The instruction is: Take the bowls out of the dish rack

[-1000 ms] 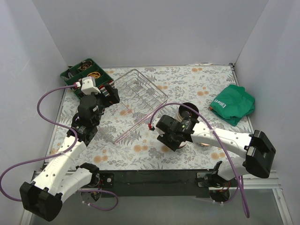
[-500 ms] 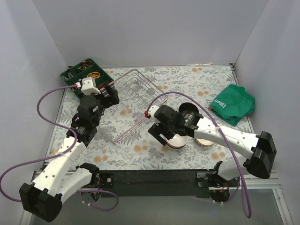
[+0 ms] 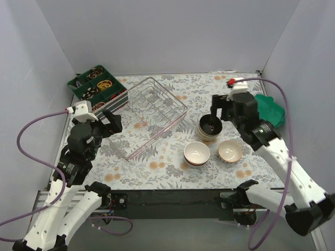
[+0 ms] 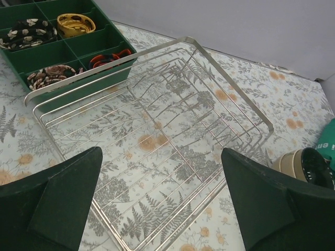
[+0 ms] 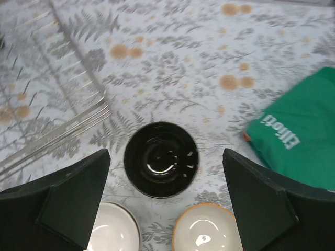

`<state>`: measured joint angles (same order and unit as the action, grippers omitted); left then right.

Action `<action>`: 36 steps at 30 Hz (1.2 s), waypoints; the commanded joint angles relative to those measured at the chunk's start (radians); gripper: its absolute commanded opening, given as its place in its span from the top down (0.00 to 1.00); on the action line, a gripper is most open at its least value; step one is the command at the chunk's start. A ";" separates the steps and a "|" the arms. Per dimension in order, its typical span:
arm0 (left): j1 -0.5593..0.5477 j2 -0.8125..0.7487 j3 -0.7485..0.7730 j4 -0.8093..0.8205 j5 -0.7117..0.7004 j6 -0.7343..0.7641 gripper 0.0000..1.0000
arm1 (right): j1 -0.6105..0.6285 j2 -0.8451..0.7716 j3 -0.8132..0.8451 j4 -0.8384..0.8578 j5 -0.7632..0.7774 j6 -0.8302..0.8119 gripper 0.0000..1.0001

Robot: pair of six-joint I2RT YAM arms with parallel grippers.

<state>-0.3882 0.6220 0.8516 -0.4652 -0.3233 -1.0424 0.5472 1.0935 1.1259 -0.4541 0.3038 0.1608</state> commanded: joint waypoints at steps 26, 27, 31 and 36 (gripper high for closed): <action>0.002 -0.720 0.038 -0.268 -0.141 -0.041 0.02 | -0.056 -1.208 -0.594 0.144 0.270 -0.113 0.01; 0.003 -0.723 0.038 -0.268 -0.141 -0.041 0.02 | -0.056 -1.227 -0.600 0.144 0.268 -0.112 0.01; 0.002 -0.722 0.037 -0.265 -0.143 -0.039 0.02 | -0.056 -1.262 -0.620 0.144 0.267 -0.107 0.02; 0.002 -0.722 0.032 -0.257 -0.152 -0.035 0.02 | -0.056 -1.265 -0.630 0.144 0.256 -0.107 0.02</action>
<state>-0.3882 -0.0002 0.8913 -0.7219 -0.4591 -1.0958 0.4911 0.0040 0.4942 -0.3485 0.5686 0.0620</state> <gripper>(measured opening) 0.982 0.984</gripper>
